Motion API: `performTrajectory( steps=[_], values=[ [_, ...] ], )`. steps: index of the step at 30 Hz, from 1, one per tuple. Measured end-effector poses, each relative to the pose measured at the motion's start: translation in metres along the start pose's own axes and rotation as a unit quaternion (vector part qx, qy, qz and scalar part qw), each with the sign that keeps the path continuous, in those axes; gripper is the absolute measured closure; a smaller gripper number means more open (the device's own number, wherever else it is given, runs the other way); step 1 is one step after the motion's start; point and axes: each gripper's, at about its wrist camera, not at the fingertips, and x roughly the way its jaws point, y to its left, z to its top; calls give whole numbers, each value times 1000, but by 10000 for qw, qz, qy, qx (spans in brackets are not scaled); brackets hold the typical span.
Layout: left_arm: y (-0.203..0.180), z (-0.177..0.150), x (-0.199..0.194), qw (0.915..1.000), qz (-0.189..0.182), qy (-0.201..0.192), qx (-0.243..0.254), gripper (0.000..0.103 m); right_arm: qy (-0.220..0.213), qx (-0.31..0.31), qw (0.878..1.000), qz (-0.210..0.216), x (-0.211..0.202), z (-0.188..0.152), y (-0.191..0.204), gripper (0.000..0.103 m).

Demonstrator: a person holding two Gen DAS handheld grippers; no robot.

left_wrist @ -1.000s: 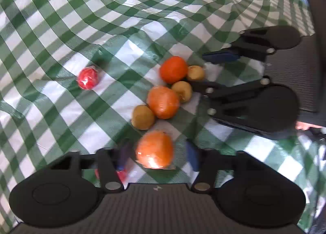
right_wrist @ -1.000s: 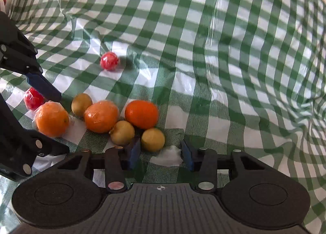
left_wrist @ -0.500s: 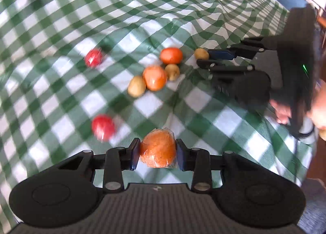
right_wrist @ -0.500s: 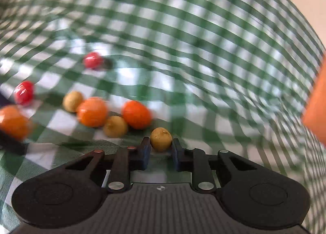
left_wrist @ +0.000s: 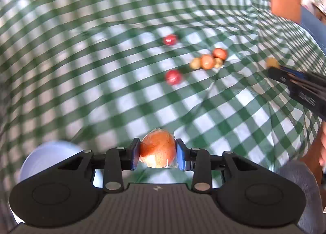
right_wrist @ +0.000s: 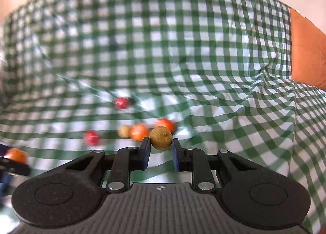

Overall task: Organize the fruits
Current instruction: 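Grasp a netted orange with the left tool while the right tool grasps a yellow fruit, then place the netted orange and yellow fruit onto the blue plate, opening both tools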

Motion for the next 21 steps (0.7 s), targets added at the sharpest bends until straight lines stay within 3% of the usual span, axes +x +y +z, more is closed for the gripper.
performTrajectory(
  steps=[5, 13, 21],
  values=[
    [39, -41, -61, 9985, 404, -17, -360, 63, -116, -93, 9989, 448, -68, -1, 51, 79],
    [93, -107, -145, 9910, 894, -174, -979, 63, -107, -348, 9892, 1420, -141, -4, 138, 79],
    [126, -161, -191, 9839, 1011, -379, -1422, 63, -51, -746, 9782, 1935, -199, -17, 206, 79]
  ],
)
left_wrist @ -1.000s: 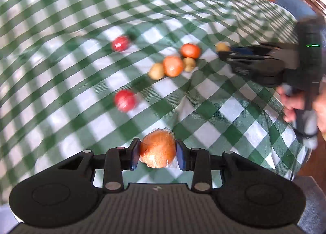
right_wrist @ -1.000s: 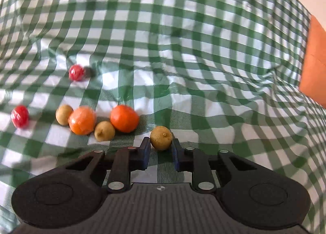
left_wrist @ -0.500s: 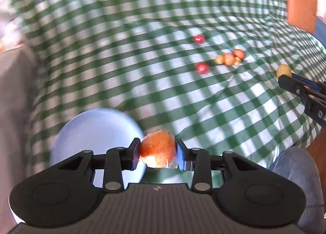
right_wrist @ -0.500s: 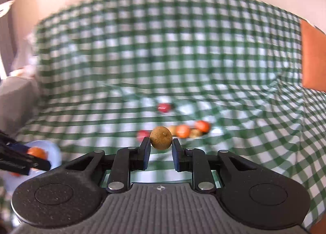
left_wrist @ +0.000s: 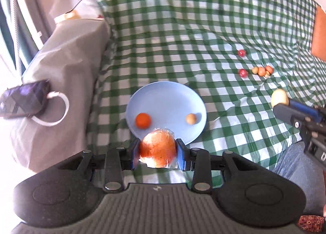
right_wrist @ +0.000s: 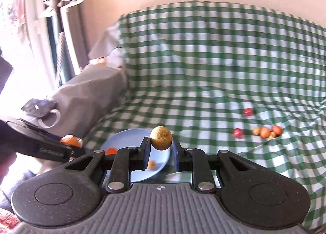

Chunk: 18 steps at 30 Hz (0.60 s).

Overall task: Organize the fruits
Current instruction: 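Place the netted orange and yellow fruit onto the blue plate, opening both tools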

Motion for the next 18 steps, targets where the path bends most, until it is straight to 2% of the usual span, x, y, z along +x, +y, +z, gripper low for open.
performTrajectory(
  steps=[7, 18],
  values=[
    [17, -10, -14, 9997, 22, -169, -155, 63, 113, -225, 9997, 81, -5, -6, 34, 79],
    [22, -11, -14, 9994, -43, -259, -233, 63, 179, -379, 9991, 75, -3, -5, 44, 79]
  ],
)
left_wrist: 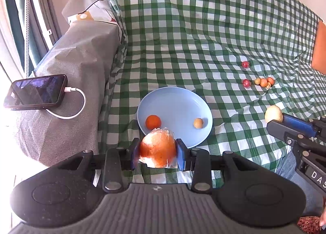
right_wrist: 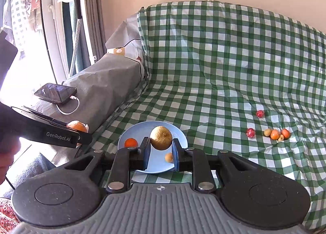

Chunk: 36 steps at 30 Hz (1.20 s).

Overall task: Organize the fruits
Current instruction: 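Place the netted orange and yellow fruit onto the blue plate, opening both tools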

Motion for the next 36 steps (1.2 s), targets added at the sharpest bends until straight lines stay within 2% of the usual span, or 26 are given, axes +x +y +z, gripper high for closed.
performTrajectory(
  steps=[24, 30, 36],
  values=[
    [11, 13, 26, 9998, -5, 135, -137, 63, 284, -81, 9995, 103, 27, -1, 0, 79],
    [11, 24, 48, 9998, 42, 185, -69, 63, 473, -106, 9987, 121, 52, -3, 2, 79],
    [6, 34, 89, 9989, 82, 458, 42, 63, 753, -122, 9970, 146, 90, -6, 3, 79]
  ],
)
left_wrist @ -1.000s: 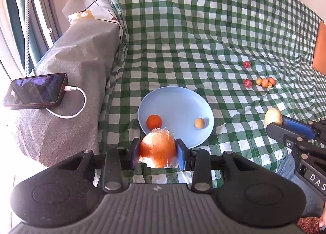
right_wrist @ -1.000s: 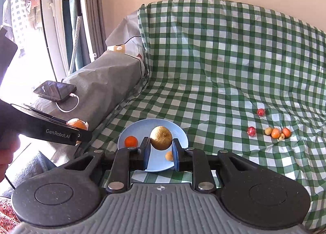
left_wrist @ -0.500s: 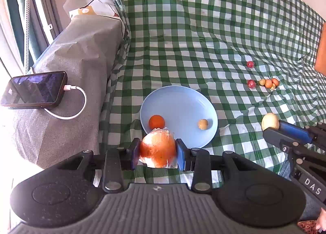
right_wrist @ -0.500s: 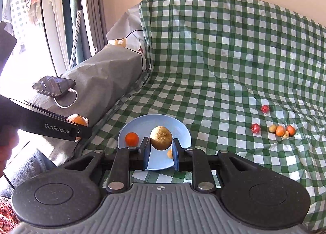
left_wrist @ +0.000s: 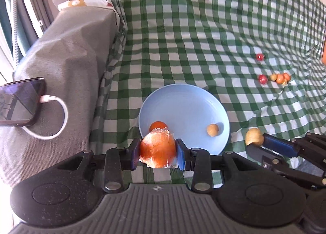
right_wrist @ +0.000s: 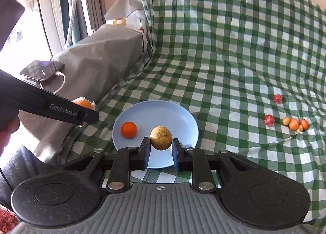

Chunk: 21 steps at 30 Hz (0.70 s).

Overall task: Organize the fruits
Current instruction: 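Place the netted orange and yellow fruit onto the blue plate, opening both tools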

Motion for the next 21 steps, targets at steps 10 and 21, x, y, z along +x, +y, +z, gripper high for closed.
performTrajectory(
  steps=[10, 21],
  values=[
    [-6, 20, 69, 9989, 119, 439, 98, 62, 630, 115, 9979, -40, 82, -4, -15, 79],
    [-11, 34, 104, 9981, 57, 590, 137, 33, 996, 218, 9948, 32, 132, 4, -15, 79]
  ],
)
